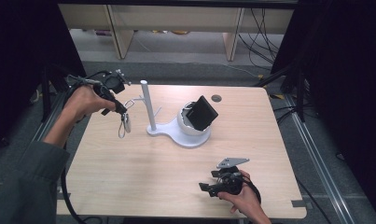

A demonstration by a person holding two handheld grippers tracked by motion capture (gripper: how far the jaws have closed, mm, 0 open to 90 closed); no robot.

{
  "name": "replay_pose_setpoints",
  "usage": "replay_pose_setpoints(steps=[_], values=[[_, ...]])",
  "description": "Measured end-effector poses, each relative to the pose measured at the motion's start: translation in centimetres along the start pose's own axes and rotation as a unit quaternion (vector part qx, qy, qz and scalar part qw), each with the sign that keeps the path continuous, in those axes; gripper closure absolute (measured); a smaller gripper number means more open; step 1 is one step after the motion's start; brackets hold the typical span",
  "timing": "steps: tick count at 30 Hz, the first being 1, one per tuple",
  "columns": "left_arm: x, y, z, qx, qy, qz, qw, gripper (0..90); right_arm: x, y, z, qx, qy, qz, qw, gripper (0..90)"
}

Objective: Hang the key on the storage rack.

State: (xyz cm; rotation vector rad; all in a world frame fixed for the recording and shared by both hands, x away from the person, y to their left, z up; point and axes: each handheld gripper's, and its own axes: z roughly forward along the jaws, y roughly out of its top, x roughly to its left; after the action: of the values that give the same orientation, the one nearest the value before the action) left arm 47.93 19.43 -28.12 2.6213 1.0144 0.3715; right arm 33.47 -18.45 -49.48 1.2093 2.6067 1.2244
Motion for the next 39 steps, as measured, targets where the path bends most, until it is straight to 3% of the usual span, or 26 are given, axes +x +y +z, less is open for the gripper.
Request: replay_pose_setpoints(steps=[1,3,6,7,9,12,14,24,26,32,36,37,39], values=[[0.1,0.1,0.0,0.000,0.000,-0.001,1.0000,75.2,0.2,0.0,0.0,0.004,0.002,0.009,0.9999,26.5],[0.1,0.3,0.1,-0.004,0.003,-0.006,1.0000,75.2,0.0,0.0,0.0,-0.001,-0.012,-0.006,0.9999,26.5],[0.4,0.7,0.0,-0.003,0.002,-0.005,1.0000,75.2,0.2,0.0,-0.1,0.001,-0.009,0.002,1.0000,26.4],[0.3,0.8,0.2,-0.007,0.000,-0.018,0.9998,75.2,0.2,0.0,-0.1,0.000,-0.003,0.005,1.0000,26.5],[0.5,1.1,0.3,-0.002,0.002,-0.012,0.9999,75.2,0.0,0.0,-0.1,-0.003,-0.003,-0.006,1.0000,26.5],[0.6,1.3,0.9,-0.005,-0.001,-0.024,0.9997,75.2,0.1,0.0,-0.1,-0.002,-0.008,-0.010,0.9999,26.5],[0.7,1.5,1.2,0.000,0.002,-0.018,0.9998,75.1,0.1,0.1,-0.1,-0.002,-0.005,-0.010,0.9999,26.5],[0.6,1.8,2.6,-0.003,-0.004,-0.032,0.9995,75.1,0.1,0.1,-0.1,-0.002,-0.009,-0.011,0.9999,26.5],[0.8,1.9,2.8,-0.001,-0.002,-0.026,0.9997,75.0,0.1,0.1,-0.1,-0.002,-0.008,-0.011,0.9999,26.5],[0.7,2.0,3.2,-0.001,-0.004,-0.032,0.9995,75.0,0.1,0.1,-0.1,-0.002,-0.008,-0.011,0.9999,26.5],[0.8,2.2,3.7,-0.005,0.004,-0.019,0.9998,74.8,0.1,0.0,-0.1,0.000,-0.006,-0.005,1.0000,26.4],[0.6,2.2,3.9,0.000,-0.002,-0.029,0.9996,74.8,0.3,0.0,-0.1,0.001,-0.004,0.001,1.0000,26.5],[0.6,2.2,4.0,-0.008,0.001,-0.034,0.9994,74.7,0.0,0.1,0.0,-0.003,-0.004,-0.019,0.9998,26.4]])
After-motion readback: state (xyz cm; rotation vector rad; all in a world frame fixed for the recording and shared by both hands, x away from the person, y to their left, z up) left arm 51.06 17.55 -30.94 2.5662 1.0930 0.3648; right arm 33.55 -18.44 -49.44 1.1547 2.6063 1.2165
